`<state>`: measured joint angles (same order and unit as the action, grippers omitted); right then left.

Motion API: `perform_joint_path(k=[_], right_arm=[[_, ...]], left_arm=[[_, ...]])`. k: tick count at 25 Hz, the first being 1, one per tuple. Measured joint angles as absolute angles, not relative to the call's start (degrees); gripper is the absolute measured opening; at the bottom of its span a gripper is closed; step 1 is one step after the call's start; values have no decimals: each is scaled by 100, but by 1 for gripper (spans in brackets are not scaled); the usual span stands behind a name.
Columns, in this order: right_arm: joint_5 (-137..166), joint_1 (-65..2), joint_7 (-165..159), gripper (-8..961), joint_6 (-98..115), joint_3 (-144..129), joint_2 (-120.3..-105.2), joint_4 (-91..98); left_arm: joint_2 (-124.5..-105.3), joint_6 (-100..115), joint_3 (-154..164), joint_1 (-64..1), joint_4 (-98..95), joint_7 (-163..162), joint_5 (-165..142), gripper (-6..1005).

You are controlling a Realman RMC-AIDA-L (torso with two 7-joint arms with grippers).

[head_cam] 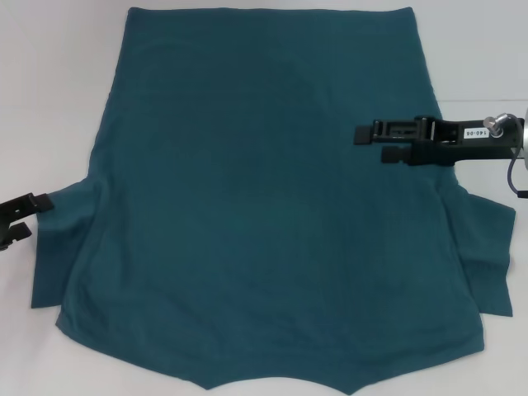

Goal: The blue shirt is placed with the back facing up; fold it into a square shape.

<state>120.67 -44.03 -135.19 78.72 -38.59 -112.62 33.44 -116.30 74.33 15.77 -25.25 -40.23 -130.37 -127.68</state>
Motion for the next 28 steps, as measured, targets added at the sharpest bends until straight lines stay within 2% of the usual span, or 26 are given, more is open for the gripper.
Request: perform_joint_path(k=[28], right_arm=[[12058,-4289,-13535,909,7973,-3559,-11215,3339]], left_arm=[[-11669,6584,1821,-2680,-3520,-12071,-12762,792]])
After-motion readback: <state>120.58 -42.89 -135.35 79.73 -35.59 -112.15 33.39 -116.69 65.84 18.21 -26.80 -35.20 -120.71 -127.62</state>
